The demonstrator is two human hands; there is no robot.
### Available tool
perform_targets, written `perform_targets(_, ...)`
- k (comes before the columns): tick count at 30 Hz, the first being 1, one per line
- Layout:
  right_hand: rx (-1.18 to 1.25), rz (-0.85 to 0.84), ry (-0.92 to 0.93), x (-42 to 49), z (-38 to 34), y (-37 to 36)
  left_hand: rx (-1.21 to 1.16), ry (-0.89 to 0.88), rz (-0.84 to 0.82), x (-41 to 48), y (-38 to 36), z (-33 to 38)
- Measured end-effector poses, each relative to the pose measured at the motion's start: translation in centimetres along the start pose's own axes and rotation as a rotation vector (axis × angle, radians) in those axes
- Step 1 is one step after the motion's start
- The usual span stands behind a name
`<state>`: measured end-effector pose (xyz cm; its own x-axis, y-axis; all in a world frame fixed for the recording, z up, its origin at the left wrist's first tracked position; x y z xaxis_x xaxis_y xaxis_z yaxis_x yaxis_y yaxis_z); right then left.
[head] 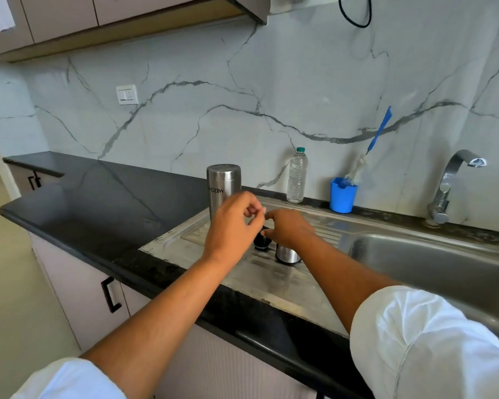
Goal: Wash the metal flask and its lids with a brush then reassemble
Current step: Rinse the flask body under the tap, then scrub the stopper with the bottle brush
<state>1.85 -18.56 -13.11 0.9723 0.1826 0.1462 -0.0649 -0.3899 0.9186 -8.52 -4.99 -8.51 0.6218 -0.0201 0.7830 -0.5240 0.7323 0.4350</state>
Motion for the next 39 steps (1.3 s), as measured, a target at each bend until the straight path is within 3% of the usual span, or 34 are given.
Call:
perform_targets(3,-0.003,-0.004,0.014,1.1,0.0,-0.6,0.035,-0.016,-0.065,-0.7,-0.8,-0.6)
perform_targets(18,0.036,-0.031,0.015,2.8,0.2,-2.0,0.02,-0.001,-0.027,-1.1,-0.1,-1.1)
perform_targets(24,0.434,0.125,0.02,1.4,1.6,1.8,-0.015,0.004,-0.022,-0.5,-0.7,0.9)
perform_targets(27,0.61,0.1,0.0,0.3,4.5,5.7,-0.067,0.063,-0.028,0.4,-2.6,1.4)
perform_targets(34,0.597,0.102,-0.1,-4.1,13.0,12.4,-0.37,0.377,-0.417,1.1,-14.3,3.9)
perform_targets(39,0.536,0.091,-0.157,-6.0,17.0,14.4,-0.57,0.398,-0.541,1.7,-20.2,6.8)
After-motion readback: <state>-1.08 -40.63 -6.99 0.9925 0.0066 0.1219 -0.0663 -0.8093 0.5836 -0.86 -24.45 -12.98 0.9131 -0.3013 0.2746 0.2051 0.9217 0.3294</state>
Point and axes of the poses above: each hand's wrist, its own x-axis towards the middle knuckle, its own y-axis out of the back of the hand, z = x × y, the point moved 6 cm from there along x, towards the middle knuckle, and after that the axes turned 5 degrees about x, right-handed, at the moved point
